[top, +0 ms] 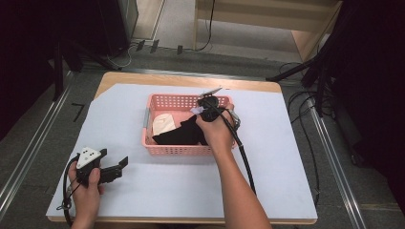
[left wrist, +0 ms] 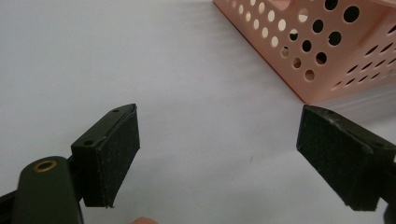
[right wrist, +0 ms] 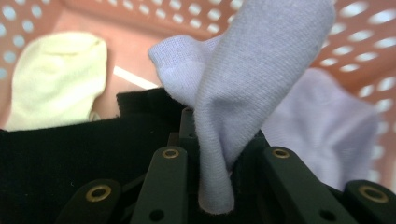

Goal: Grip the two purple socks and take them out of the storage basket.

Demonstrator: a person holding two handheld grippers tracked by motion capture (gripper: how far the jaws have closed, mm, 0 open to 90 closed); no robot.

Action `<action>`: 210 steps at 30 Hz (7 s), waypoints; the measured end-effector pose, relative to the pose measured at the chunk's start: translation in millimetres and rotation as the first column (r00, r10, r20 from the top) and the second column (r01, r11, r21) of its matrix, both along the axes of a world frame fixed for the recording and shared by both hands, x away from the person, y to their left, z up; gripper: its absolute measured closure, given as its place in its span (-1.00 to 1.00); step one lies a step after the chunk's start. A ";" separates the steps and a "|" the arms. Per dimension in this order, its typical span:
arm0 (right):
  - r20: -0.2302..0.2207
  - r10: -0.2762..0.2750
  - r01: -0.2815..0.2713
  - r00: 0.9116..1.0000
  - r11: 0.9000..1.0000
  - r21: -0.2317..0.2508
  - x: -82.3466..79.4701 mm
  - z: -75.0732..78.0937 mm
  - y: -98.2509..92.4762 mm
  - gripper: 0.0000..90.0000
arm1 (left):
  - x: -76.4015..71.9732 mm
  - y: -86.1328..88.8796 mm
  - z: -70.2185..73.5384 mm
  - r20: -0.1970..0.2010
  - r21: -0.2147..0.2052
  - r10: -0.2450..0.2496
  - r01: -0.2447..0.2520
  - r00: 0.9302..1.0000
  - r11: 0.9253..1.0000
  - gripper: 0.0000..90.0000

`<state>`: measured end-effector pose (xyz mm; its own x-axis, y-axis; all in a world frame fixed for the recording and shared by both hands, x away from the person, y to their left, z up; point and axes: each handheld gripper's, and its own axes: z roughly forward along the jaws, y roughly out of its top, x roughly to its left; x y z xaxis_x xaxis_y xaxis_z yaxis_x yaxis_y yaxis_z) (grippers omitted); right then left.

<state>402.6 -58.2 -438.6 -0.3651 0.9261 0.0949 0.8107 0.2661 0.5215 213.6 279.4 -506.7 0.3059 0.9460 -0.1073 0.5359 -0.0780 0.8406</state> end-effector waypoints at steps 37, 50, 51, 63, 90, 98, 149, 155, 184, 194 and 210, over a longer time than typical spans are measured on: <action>0.010 -0.228 0.228 0.974 0.973 0.049 -10.6 13.0 -154.8 0.70 | -0.1 -0.4 0.1 0.003 0.014 0.001 -0.001 1.000 1.000 -0.68; -0.036 -0.281 0.282 0.959 0.959 0.033 -14.1 -11.6 -176.4 0.15 | -0.1 -0.7 0.0 0.001 0.010 0.003 -0.003 1.000 1.000 -0.68; -0.026 -0.279 0.280 0.960 0.959 0.041 -14.2 -8.4 -172.9 0.12 | -0.1 -0.7 0.0 0.001 0.011 0.003 -0.003 1.000 1.000 -0.68; 0.061 -0.173 0.171 0.983 0.984 0.040 -10.3 24.8 -114.7 0.11 | -0.1 -0.2 0.1 -0.002 0.009 0.001 -0.001 1.000 1.000 -0.68; 0.006 -0.028 0.028 1.000 0.996 -0.086 3.9 -14.5 -31.9 0.26 | 0.0 0.0 0.0 0.000 0.000 -0.001 0.001 1.000 1.000 -0.68; -0.045 0.000 -0.007 0.999 0.990 -0.139 4.6 -22.5 -30.3 0.87 | 0.0 0.1 0.0 -0.001 0.000 -0.001 0.001 1.000 1.000 -0.68; -0.035 -0.018 0.011 0.999 0.983 -0.184 13.4 -22.2 -15.3 0.85 | 0.0 0.3 0.3 -0.006 0.001 -0.001 0.001 1.000 1.000 -0.68; -0.026 -0.012 0.008 1.000 0.989 -0.145 8.0 -17.6 -22.7 0.96 | 0.0 0.2 0.2 -0.005 0.003 -0.001 0.001 1.000 1.000 -0.68; 0.188 -0.034 0.030 0.982 0.999 0.023 -8.7 70.2 -50.9 0.96 | 0.1 -0.2 0.1 -0.004 0.006 0.002 -0.002 1.000 1.000 -0.68; 0.198 -0.090 0.083 0.976 0.996 0.041 -12.0 79.3 -86.9 0.96 | 0.1 -0.4 0.0 -0.001 0.006 0.002 -0.002 1.000 1.000 -0.68; 0.163 -0.224 0.217 0.961 0.974 0.056 -19.7 62.7 -163.8 0.96 | -0.1 -0.7 0.0 0.001 0.012 0.003 -0.003 1.000 1.000 -0.68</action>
<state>382.9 -222.0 -375.8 -0.1657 0.9824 0.0863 0.7477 0.0681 0.6605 213.5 278.8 -506.7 0.3031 0.9481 -0.0961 0.5357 -0.0861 0.8400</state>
